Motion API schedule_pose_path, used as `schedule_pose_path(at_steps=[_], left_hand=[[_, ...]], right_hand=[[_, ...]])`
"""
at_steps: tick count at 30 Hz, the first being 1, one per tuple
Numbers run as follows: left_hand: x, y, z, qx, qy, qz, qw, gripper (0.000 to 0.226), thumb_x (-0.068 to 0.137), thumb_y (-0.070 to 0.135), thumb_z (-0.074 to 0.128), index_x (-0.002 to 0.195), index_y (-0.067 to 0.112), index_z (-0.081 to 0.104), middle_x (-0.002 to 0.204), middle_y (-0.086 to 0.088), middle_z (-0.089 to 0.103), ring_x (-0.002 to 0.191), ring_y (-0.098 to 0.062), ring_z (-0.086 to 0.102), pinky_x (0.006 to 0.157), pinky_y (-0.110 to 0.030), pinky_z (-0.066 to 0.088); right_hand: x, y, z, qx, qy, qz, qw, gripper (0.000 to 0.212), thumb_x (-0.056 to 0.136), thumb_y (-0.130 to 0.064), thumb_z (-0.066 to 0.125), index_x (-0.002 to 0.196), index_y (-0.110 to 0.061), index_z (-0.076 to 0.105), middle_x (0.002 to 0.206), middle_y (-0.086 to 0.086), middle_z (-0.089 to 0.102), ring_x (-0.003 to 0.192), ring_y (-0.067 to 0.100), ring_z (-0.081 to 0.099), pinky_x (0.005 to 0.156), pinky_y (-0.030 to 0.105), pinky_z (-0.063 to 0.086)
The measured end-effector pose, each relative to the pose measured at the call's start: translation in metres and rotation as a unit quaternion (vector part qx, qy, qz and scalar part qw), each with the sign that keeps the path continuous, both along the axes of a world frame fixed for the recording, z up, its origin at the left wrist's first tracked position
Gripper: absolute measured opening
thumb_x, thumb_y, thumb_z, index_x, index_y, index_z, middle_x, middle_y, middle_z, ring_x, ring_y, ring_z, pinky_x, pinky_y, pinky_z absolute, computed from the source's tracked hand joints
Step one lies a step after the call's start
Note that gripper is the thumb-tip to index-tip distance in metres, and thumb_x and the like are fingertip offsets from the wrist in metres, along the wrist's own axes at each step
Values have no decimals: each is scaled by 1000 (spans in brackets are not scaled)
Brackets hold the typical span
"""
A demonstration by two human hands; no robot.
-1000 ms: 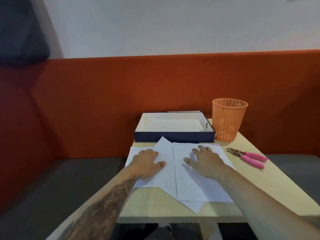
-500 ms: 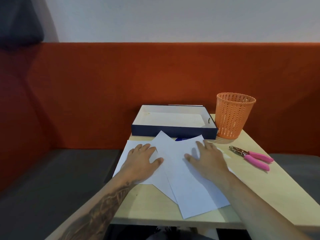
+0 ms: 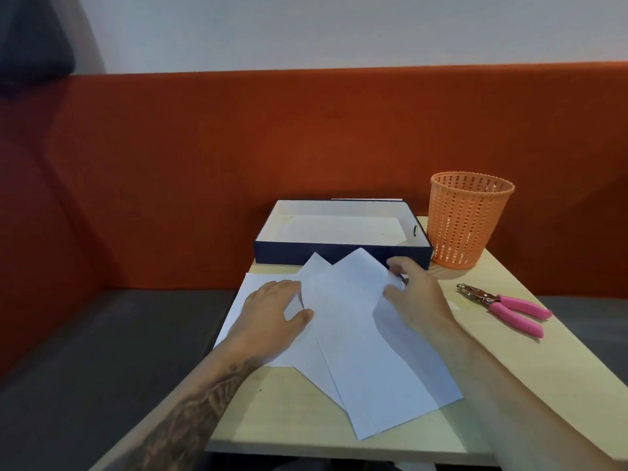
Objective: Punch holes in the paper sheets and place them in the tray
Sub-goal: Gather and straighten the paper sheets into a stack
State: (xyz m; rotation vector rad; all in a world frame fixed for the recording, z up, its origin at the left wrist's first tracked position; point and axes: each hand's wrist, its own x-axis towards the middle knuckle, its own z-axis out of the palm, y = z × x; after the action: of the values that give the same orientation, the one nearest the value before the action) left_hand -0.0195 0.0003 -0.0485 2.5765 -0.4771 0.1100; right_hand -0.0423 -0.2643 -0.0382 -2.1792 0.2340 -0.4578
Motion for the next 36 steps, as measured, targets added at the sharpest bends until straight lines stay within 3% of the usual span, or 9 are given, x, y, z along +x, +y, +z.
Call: schedule_pose_path(at_steps=[2, 4, 6, 10, 14, 17, 21, 27, 36], left_hand=[[-2, -1, 5, -181, 52, 3, 982, 43, 95, 41, 64, 135, 46, 50, 131, 22, 60, 125, -4, 53, 100, -32, 48], [-5, -5, 11, -417, 135, 14, 899, 43, 96, 16, 68, 128, 41, 54, 116, 5, 74, 110, -14, 70, 84, -34, 60], [-5, -4, 18, -496, 131, 41, 857, 44, 97, 3, 64, 125, 35, 55, 106, -3, 79, 97, -18, 76, 78, -38, 62], [1, 6, 19, -494, 69, 110, 860, 22, 100, 7, 59, 117, 20, 65, 97, 5, 80, 92, -18, 77, 76, -35, 60], [11, 16, 16, -505, 43, 177, 844, 15, 101, 12, 56, 103, 20, 68, 93, 1, 77, 87, -22, 72, 77, -39, 58], [13, 17, 14, -518, 51, 189, 833, 14, 101, 12, 55, 101, 20, 66, 95, -2, 76, 86, -22, 71, 75, -38, 57], [13, 16, 15, -512, 48, 187, 837, 14, 102, 12, 54, 101, 20, 66, 96, 0, 75, 86, -19, 70, 75, -35, 56], [10, 15, 16, -514, 38, 182, 837, 13, 102, 12, 55, 101, 19, 65, 91, 4, 73, 77, -13, 67, 66, -29, 52], [10, 12, 16, -514, 67, 172, 837, 9, 104, 22, 52, 103, 20, 60, 103, -7, 71, 98, -31, 68, 86, -50, 56]], right_hand=[[3, -2, 7, 120, -43, 8, 992, 42, 89, 6, 64, 125, -15, 66, 120, 0, 71, 108, 21, 66, 83, 24, 49], [4, 2, 13, 223, -72, 47, 971, 38, 90, 12, 64, 118, -14, 68, 117, 5, 74, 107, 20, 68, 84, 21, 52], [5, 9, 15, 275, -87, 88, 953, 36, 91, 10, 66, 115, -16, 68, 116, 5, 75, 107, 16, 69, 87, 21, 54], [12, 13, 17, 224, -84, 70, 968, 15, 104, -19, 60, 114, -20, 71, 109, -7, 75, 103, 9, 67, 90, 26, 52], [17, -1, -4, -143, 43, 61, 987, 29, 101, -36, 50, 116, -21, 71, 118, -6, 70, 112, 23, 62, 91, 43, 52], [15, -2, -15, -257, 73, 83, 960, 26, 93, -37, 56, 102, -18, 71, 105, -1, 66, 104, 30, 57, 73, 37, 43], [17, -1, -11, -161, 49, 35, 985, 33, 95, -32, 66, 127, -27, 68, 108, -5, 68, 100, 21, 60, 69, 29, 41], [12, -18, -1, -27, 8, 4, 1000, 15, 100, -19, 58, 90, -18, 69, 83, -2, 68, 78, 16, 61, 65, 34, 43], [3, 6, 5, 292, -80, 58, 951, 16, 104, -22, 53, 97, -15, 66, 96, 5, 67, 92, 19, 58, 83, 39, 44]])
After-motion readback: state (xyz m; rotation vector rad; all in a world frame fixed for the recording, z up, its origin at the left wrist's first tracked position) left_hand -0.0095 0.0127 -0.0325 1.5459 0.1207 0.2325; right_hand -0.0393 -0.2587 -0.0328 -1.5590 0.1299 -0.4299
